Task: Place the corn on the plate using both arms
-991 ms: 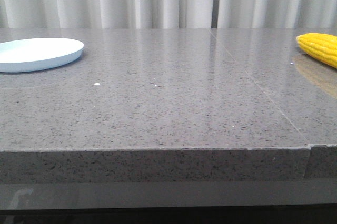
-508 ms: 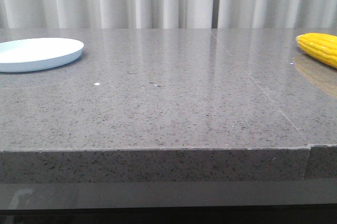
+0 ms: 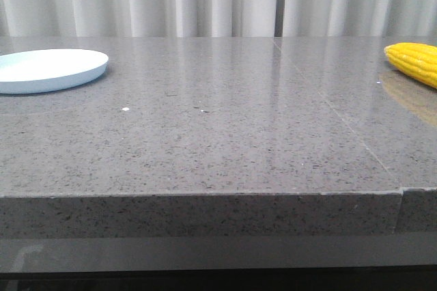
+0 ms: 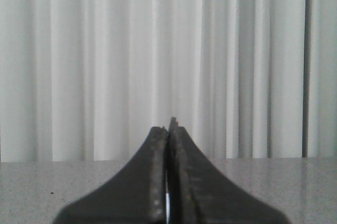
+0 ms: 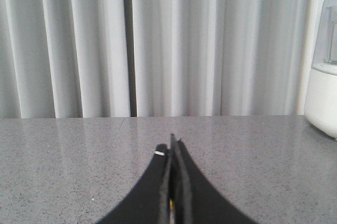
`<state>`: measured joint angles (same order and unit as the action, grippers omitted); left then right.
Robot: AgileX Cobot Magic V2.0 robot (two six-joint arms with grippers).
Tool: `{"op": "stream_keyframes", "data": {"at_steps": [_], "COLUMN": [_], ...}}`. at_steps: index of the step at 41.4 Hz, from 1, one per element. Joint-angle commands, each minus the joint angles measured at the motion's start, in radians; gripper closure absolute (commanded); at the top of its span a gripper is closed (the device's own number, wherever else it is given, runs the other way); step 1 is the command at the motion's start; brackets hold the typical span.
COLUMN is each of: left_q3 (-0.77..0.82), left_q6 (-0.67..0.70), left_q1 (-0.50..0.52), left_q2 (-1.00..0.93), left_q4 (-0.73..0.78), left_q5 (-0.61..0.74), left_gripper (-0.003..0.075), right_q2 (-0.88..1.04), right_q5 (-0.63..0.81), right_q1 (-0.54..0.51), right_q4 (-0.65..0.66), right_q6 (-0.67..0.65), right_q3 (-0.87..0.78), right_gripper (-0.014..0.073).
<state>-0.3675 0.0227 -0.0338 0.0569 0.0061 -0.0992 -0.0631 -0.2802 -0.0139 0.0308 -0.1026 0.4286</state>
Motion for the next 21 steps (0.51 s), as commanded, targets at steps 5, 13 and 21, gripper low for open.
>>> {"op": "stream_keyframes", "data": {"at_steps": [5, 13, 21], "left_q3": [-0.255, -0.425, -0.427], "left_q6": [-0.002, -0.002, -0.002], "left_q1": [-0.008, -0.008, -0.008], "left_q2": [0.189, 0.377, 0.497], "left_q4": [0.006, 0.006, 0.006], "left_q5": [-0.124, -0.336, -0.381], "left_gripper": [0.0740, 0.0741, 0.0741], "right_q2": [-0.183, -0.363, -0.492], "right_q5": [-0.098, -0.242, -0.275], "right_q1": [0.003, 0.003, 0.003], "right_q4": [0.007, 0.019, 0.031], "right_q6": [-0.001, 0.000, 0.000], "right_q3": [0.221, 0.362, 0.368], "right_gripper": [0.0662, 0.0662, 0.0662]}}
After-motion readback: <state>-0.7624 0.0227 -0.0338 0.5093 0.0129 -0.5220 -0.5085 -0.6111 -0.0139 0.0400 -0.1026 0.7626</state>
